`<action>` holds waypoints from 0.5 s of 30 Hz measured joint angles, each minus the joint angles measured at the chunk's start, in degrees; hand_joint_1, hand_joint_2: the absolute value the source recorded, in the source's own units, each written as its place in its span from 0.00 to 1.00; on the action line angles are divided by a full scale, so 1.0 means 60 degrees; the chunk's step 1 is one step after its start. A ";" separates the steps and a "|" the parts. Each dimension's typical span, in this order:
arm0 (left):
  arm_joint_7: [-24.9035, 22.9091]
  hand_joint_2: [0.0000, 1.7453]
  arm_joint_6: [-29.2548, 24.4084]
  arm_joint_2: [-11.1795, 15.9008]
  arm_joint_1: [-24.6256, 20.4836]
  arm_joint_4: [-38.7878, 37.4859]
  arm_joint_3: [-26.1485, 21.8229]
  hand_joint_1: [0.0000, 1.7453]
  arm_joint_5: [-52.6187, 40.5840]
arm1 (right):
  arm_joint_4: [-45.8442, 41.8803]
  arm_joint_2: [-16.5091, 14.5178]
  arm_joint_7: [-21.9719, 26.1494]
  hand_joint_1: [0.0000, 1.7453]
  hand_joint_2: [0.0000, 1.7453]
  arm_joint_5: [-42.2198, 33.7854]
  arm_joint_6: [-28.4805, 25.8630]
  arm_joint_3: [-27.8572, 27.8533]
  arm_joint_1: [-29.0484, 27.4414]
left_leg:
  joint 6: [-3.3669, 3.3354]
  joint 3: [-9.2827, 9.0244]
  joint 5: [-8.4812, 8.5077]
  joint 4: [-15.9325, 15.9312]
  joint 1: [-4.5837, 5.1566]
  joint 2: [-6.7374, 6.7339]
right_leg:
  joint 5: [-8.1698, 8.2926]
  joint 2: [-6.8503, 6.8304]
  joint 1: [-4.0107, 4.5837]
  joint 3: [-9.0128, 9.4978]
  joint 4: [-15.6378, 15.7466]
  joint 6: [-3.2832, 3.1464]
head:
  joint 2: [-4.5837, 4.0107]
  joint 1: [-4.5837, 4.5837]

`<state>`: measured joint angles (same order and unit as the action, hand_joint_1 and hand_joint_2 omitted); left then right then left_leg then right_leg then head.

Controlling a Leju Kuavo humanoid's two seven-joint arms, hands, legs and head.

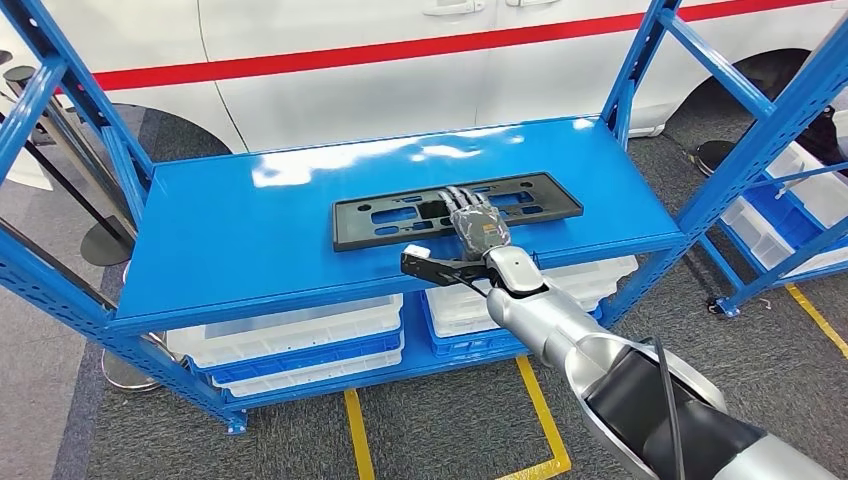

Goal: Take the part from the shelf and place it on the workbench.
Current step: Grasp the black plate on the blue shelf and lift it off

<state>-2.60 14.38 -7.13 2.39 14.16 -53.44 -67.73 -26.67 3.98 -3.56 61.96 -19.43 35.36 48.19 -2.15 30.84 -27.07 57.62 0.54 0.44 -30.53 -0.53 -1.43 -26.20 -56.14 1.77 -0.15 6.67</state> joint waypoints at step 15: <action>-0.0049 0.00 0.0140 -0.0001 0.0002 0.0000 -0.0069 0.00 -0.0212 | -0.0178 -0.0075 0.0199 0.00 1.00 0.0474 0.0010 -0.0294 -0.0153 | 0.0000 0.0000 0.0000 0.0000 0.0000 0.0001 | 0.0000 -0.0001 0.0000 0.0003 0.0000 0.0000 | 0.0000 0.0000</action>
<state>-2.89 15.22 -7.13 2.40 14.16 -53.86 -69.01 -27.74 3.53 -2.37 64.81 -19.37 33.60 47.27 -2.15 30.84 -27.07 57.62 0.54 0.45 -30.53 -0.53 -1.43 -26.19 -56.14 1.77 -0.15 6.67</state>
